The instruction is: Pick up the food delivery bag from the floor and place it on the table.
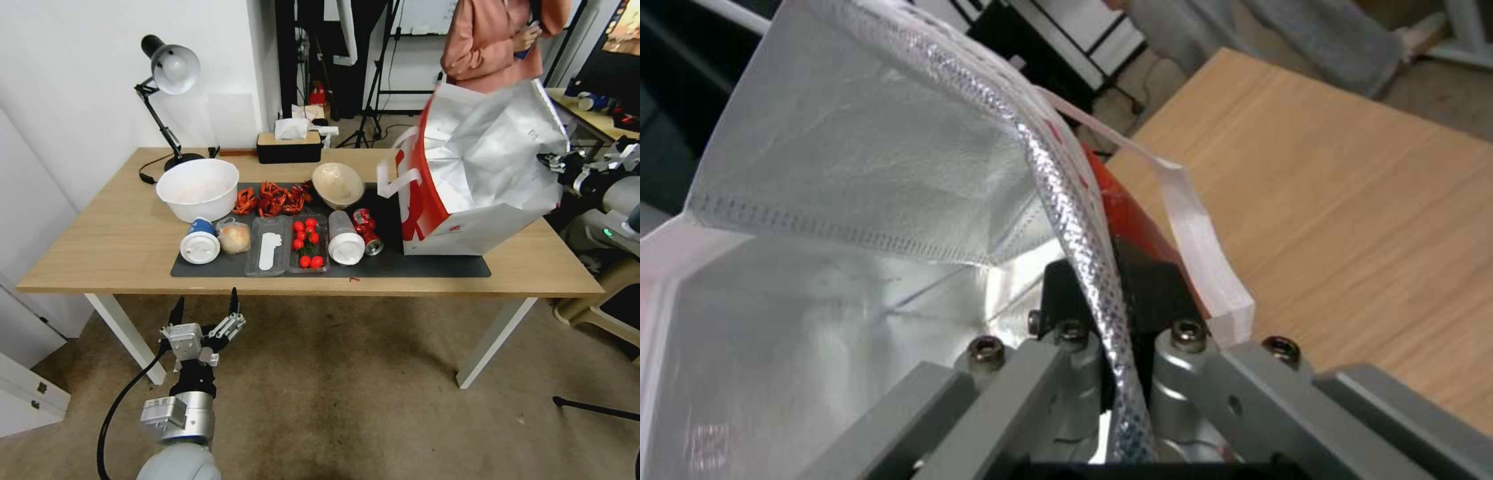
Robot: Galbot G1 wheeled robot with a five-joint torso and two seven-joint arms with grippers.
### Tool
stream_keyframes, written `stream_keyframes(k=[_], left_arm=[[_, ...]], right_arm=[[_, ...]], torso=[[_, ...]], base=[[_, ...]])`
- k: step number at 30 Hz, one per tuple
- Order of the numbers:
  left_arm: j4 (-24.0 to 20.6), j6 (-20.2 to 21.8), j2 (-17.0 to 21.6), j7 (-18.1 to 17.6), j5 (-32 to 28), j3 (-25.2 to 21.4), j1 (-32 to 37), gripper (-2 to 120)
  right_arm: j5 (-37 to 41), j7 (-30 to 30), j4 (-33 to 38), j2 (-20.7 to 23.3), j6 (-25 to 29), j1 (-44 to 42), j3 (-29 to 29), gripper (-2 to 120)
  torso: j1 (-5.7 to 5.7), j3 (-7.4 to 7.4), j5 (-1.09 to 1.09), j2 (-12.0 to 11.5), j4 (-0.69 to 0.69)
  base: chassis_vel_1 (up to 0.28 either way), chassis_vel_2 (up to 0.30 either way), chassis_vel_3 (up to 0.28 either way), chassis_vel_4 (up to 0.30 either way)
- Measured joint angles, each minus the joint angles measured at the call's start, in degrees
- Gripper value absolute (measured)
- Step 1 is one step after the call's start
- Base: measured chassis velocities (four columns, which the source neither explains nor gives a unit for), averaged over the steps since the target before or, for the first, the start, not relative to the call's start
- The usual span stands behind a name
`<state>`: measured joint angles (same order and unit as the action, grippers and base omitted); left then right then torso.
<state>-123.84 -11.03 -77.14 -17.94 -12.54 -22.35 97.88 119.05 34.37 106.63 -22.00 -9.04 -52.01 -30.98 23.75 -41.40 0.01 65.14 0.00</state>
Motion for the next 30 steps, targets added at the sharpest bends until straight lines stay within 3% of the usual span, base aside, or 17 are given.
stream_keyframes(k=[19, 22, 25, 27, 29, 30], left_arm=[[-0.5, 0.2, 0.3, -0.1, -0.1, 0.2, 0.0, 100], [-0.5, 0.2, 0.2, -0.2, -0.1, 0.2, 0.0, 100], [-0.5, 0.2, 0.3, -0.2, -0.1, 0.3, 0.1, 100], [-0.5, 0.2, 0.3, -0.2, -0.2, 0.3, 0.1, 100], [-0.5, 0.2, 0.3, -0.3, -0.2, 0.2, 0.1, 100], [-0.5, 0.2, 0.3, -0.3, -0.2, 0.2, 0.1, 100]], right_arm=[[0.5, 2.9, -1.6, 0.7, -2.5, 4.3, 2.8, 0], [0.4, 2.5, -1.8, 0.7, -2.5, 5.1, 3.4, 8], [-0.3, 2.3, -2.1, 0.3, -2.5, 7.7, 5.7, 25], [-0.5, 2.2, -2.3, 0.2, -2.4, 8.3, 6.1, 26], [-1.3, 2.2, -2.8, -0.3, -2.1, 10.1, 7.9, 39], [-1.3, 2.2, -2.8, -0.3, -2.1, 10.1, 7.9, 39]], torso=[[0.00, 0.00, 0.00, 0.0, 0.00], [0.00, 0.00, -0.01, 0.0, 0.00], [0.00, 0.00, -0.01, 0.0, 0.00], [0.00, 0.00, 0.00, 0.0, 0.01], [0.00, 0.00, 0.00, 0.0, 0.01], [0.00, 0.00, 0.00, 0.0, 0.01]], base=[[0.000, 0.000, 0.000, 0.000], [0.000, 0.000, 0.000, 0.000], [0.000, 0.000, 0.000, 0.000], [0.000, 0.000, 0.000, 0.000], [0.000, 0.000, 0.000, 0.000], [0.000, 0.000, 0.000, 0.000]])
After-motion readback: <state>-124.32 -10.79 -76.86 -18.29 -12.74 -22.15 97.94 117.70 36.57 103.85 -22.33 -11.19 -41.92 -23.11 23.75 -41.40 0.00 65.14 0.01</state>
